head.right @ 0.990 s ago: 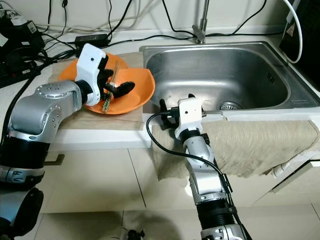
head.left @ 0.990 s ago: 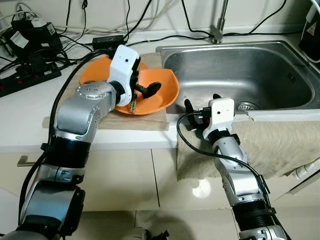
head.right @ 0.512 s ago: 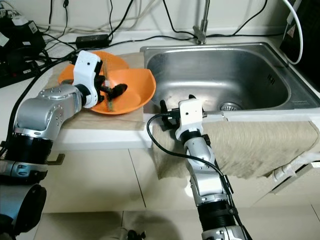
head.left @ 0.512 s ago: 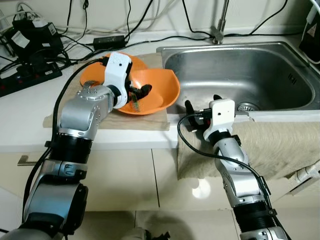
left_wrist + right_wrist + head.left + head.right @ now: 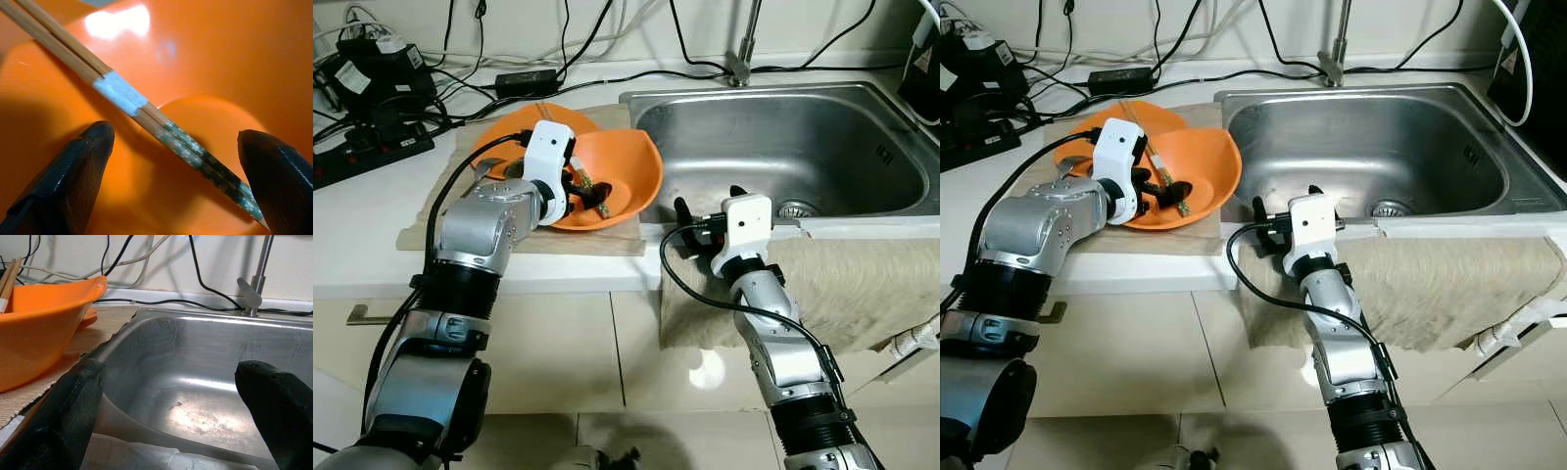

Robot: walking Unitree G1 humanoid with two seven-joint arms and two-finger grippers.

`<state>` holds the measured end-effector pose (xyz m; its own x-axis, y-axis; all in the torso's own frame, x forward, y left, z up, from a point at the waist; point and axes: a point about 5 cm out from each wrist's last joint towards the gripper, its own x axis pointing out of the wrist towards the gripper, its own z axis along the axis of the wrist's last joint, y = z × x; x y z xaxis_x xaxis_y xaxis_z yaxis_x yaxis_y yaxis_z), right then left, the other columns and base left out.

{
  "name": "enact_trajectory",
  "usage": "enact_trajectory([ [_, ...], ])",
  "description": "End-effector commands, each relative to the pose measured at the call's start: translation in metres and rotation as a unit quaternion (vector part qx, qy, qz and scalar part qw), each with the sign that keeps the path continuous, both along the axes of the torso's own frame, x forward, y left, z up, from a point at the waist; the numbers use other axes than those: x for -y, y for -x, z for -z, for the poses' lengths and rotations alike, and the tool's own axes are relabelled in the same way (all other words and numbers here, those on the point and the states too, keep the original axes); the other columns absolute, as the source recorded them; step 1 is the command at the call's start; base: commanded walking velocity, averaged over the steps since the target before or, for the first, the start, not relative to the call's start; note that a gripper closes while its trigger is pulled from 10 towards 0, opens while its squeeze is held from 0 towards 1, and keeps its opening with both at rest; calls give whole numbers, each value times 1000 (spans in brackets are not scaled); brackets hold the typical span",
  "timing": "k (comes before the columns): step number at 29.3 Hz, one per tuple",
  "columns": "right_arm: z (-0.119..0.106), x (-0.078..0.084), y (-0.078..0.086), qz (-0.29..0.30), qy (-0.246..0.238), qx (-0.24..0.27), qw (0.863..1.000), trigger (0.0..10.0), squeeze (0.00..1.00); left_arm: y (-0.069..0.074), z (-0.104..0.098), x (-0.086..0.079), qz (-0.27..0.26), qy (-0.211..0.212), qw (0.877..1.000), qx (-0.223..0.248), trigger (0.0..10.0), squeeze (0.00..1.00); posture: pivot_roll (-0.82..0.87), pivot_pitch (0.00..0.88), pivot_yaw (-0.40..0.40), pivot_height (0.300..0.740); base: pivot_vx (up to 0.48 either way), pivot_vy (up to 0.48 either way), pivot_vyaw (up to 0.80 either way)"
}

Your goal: Kitchen organization

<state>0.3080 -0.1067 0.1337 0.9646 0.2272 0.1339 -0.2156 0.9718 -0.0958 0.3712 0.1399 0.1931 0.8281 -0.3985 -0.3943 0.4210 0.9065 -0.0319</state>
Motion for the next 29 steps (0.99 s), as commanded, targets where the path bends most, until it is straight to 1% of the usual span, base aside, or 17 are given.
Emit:
enact_trajectory([
  [1, 11, 0, 3, -1, 5, -26, 1000, 10000, 0, -2, -1, -1, -6, 4, 1000, -8, 10000, 0, 80, 0, 75, 740, 0, 0, 0],
  [6, 11, -1, 3, -1, 5, -27, 1000, 10000, 0, -5, -7, 1, -15, 16, 1000, 1, 10000, 0, 81, 0, 76, 740, 0, 0, 0],
  [9, 12, -2, 2, -1, 5, -28, 1000, 10000, 0, -6, -8, 5, -3, -3, 1000, 17, 10000, 0, 82, 0, 78, 740, 0, 0, 0],
  [10, 12, -2, 2, -1, 5, -28, 1000, 10000, 0, -6, -8, 5, -3, -3, 1000, 17, 10000, 0, 82, 0, 78, 740, 0, 0, 0],
  [11, 12, -2, 3, -1, 4, -29, 1000, 10000, 0, -6, -10, 12, 20, -16, 999, 33, 10000, 12, 82, 0, 78, 740, 0, 0, 0],
  [13, 13, -2, 3, -1, 4, -29, 1000, 10000, 0, -5, -11, 13, 25, -19, 999, 37, 10000, 12, 82, 0, 78, 740, 0, 0, 0],
  [14, 13, -2, 3, -1, 4, -30, 1000, 10000, 0, -6, -12, 16, 35, -17, 998, 39, 10000, 1000, 83, 0, 79, 740, 0, 0, 0],
  [16, 13, -2, 3, 0, 3, -31, 1000, 10000, 0, -6, -13, 18, 43, -20, 998, 41, 10000, 1000, 83, 0, 80, 740, 0, 0, 0],
  [20, 14, -3, 3, 0, 2, -33, 999, 10000, 0, -5, -10, 23, 62, -22, 997, 27, 10000, 1000, 83, 0, 84, 740, 0, 0, 0],
  [24, 15, -4, 3, 1, 2, -34, 999, 10000, 0, -4, -10, 26, 76, -23, 996, 29, 10000, 1000, 82, 0, 87, 740, 0, 0, 0],
  [25, 15, -4, 3, 1, 2, -34, 999, 10000, 0, -4, -10, 26, 74, -23, 997, 30, 10000, 129, 83, 0, 87, 740, 0, 0, 0],
  [26, 15, -4, 4, 1, 1, -34, 999, 10000, 0, -5, -10, 26, 72, -22, 997, 29, 10000, 0, 83, 0, 88, 740, 0, 0, 0],
  [29, 15, -4, 4, 1, 1, -35, 999, 10000, 0, -6, -6, 25, 64, -12, 998, 16, 10000, 0, 84, 0, 87, 740, 0, 0, 0],
])
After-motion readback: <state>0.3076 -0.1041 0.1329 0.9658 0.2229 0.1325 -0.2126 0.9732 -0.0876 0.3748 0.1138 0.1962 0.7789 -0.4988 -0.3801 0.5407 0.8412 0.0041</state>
